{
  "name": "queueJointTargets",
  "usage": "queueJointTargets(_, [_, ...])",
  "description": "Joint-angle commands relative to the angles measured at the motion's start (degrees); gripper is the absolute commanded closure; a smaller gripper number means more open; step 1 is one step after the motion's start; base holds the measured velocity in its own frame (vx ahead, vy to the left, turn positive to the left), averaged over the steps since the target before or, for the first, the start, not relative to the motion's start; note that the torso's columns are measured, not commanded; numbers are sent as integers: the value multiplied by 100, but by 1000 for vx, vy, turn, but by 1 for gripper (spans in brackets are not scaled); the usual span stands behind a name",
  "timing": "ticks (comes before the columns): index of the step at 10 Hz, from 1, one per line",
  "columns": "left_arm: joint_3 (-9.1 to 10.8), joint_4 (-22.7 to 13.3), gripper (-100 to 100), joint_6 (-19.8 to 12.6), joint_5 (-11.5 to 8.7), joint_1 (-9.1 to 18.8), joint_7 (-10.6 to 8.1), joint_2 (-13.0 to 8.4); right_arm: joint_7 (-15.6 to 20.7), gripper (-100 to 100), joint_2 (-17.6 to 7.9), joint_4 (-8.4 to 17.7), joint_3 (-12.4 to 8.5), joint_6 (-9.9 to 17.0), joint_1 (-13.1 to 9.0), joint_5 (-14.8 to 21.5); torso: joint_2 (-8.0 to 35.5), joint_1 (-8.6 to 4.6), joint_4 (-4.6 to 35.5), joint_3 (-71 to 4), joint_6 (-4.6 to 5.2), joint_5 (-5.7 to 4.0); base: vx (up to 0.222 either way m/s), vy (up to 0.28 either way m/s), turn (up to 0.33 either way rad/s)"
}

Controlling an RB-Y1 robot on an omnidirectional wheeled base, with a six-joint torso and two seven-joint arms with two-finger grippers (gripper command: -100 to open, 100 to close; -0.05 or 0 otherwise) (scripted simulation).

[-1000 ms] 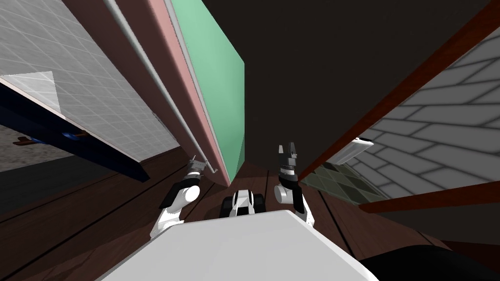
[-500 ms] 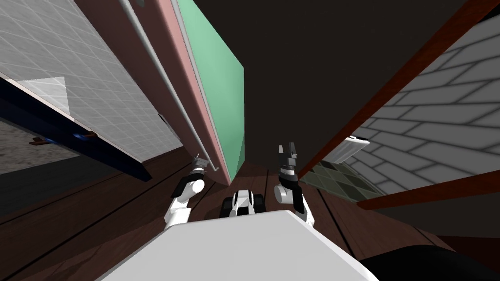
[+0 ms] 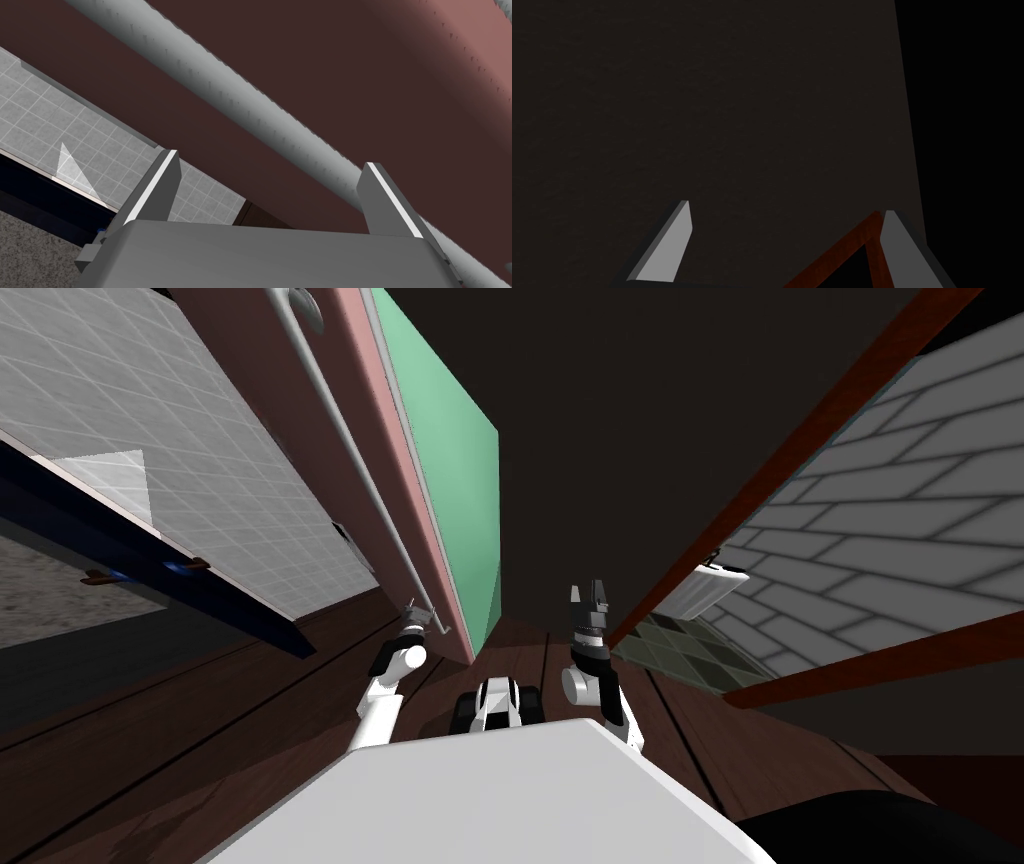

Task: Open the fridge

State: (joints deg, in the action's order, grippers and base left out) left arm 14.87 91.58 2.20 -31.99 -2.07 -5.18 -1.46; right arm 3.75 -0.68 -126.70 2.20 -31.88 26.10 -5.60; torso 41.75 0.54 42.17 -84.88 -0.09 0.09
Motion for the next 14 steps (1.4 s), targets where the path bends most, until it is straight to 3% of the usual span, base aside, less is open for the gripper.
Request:
queueJointTargets(1, [118,-491,-100,145,-6,459,80,-64,0,0,0,0,0,0,1,0,11,6,8,9,-11,-1,-60,11,13])
queueJointTargets(3, [118,-897,-100,145,-6,667,80,-64,0,0,0,0,0,0,2,0,-26,-6,4,-12,4,-6,-7,-1,19])
queueJointTargets(4, [245,-1041,-100,417,-40,897,202,-169,0,0,0,0,0,0,2,0,-48,-4,-17,-25,10,6,-91,6,-39])
queueJointTargets(7, [245,-1662,-100,427,-40,1430,202,-169,0,0,-1,0,-1,0,2,0,-33,12,9,-15,2,-4,-75,15,-3])
queueJointTargets(9, [245,-1869,-100,427,-40,1433,202,-169,0,0,0,0,0,0,2,0,-66,-2,-14,-34,16,3,2,6,7])
queueJointTargets(10, [372,-2092,-100,702,-75,1693,323,-275,0,0,0,0,0,0,2,0,-80,6,-25,-43,18,10,-109,23,-45])
queueJointTargets(13, [372,-2798,-100,708,-75,2199,323,-275,0,0,-1,0,-1,0,2,0,-60,19,-9,-30,-1,4,-66,13,0])
queueJointTargets(14, [499,-2989,-100,985,-109,2384,444,-381,0,0,-1,0,-1,0,2,0,-78,8,-15,-41,13,4,-109,4,-37])
